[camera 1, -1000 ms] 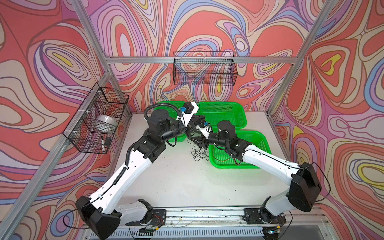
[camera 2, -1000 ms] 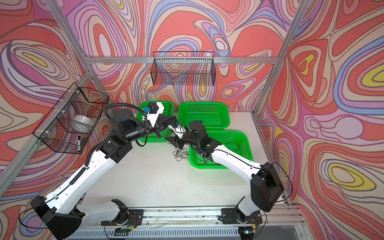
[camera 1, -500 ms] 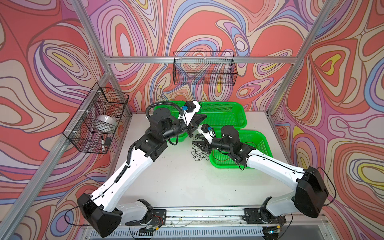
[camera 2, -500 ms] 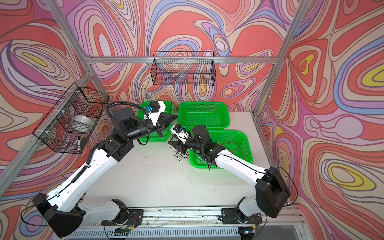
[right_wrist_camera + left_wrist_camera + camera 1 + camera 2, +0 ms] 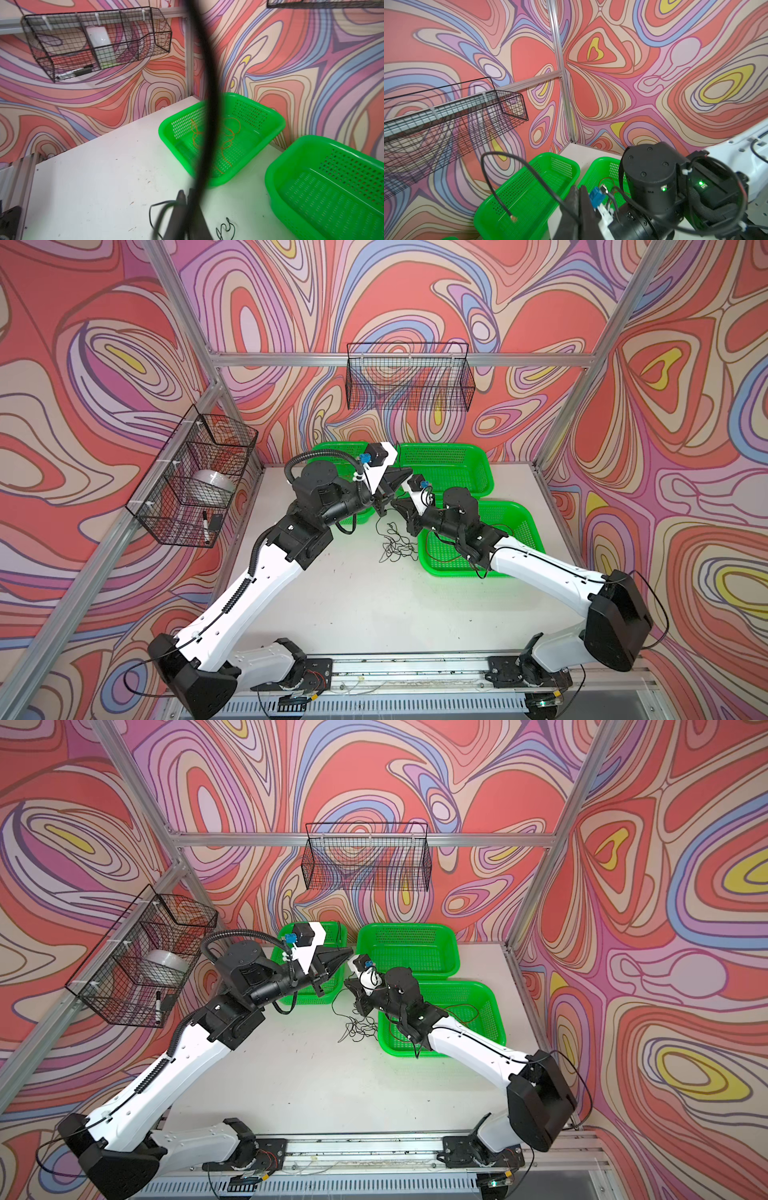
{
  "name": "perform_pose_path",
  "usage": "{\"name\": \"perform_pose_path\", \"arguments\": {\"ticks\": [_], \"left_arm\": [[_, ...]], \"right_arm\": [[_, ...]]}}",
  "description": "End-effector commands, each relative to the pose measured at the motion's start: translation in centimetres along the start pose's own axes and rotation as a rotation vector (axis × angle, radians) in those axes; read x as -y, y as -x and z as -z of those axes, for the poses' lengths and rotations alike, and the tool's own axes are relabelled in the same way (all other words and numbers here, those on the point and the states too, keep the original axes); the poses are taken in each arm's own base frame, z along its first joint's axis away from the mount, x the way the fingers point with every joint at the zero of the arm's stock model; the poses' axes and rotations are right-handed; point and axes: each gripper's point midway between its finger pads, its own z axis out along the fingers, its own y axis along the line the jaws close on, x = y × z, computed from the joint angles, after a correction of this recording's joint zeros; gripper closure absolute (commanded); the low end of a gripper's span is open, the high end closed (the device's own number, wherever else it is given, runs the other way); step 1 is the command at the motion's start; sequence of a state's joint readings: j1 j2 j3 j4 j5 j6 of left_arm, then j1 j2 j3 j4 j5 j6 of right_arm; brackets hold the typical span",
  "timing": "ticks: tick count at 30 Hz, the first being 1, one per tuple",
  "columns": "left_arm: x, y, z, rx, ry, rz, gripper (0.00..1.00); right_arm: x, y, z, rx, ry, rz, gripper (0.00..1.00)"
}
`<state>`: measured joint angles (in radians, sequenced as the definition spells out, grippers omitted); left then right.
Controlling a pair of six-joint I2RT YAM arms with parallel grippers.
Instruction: Untangle the cables
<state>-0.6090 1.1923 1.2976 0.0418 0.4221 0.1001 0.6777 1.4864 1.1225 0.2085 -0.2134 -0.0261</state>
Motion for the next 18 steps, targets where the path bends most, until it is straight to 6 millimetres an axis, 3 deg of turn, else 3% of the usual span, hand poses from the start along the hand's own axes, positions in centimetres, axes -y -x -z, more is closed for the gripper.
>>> {"name": "perform_pose_path", "arguments": {"ticks": [1, 4, 6, 10, 14, 18], "left_arm": [[-1.7, -0.3, 0.9, 0.020, 0.120, 0.010, 0.70], [-3.2, -1.2, 2.1, 0.030, 0.220, 0.053, 0.16], [-4.1, -1.7, 3.1, 0.049, 0.274, 0.079, 0.00], [-6.2, -4.3, 4.7, 0.001, 0.381, 0.142, 0.00], [-7.9, -9.3, 6.1, -0.126, 0.465, 0.244, 0.00], [-7.5, -14.4, 6.8, -0.234, 0.466, 0.285, 0.00]], "right_arm": [[4.1, 2.2, -0.6, 0.037, -0.129, -0.052, 1.00], [7.1, 3.1, -1.2, 0.038, -0.189, -0.077, 1.00], [9.1, 3.4, -1.9, 0.029, -0.231, -0.079, 1.00], [13.0, 3.8, -3.3, 0.011, -0.317, -0.062, 1.00], [17.4, 3.7, -4.7, 0.001, -0.421, -0.028, 1.00], [21.5, 2.4, -5.9, -0.036, -0.510, -0.011, 1.00]]}}
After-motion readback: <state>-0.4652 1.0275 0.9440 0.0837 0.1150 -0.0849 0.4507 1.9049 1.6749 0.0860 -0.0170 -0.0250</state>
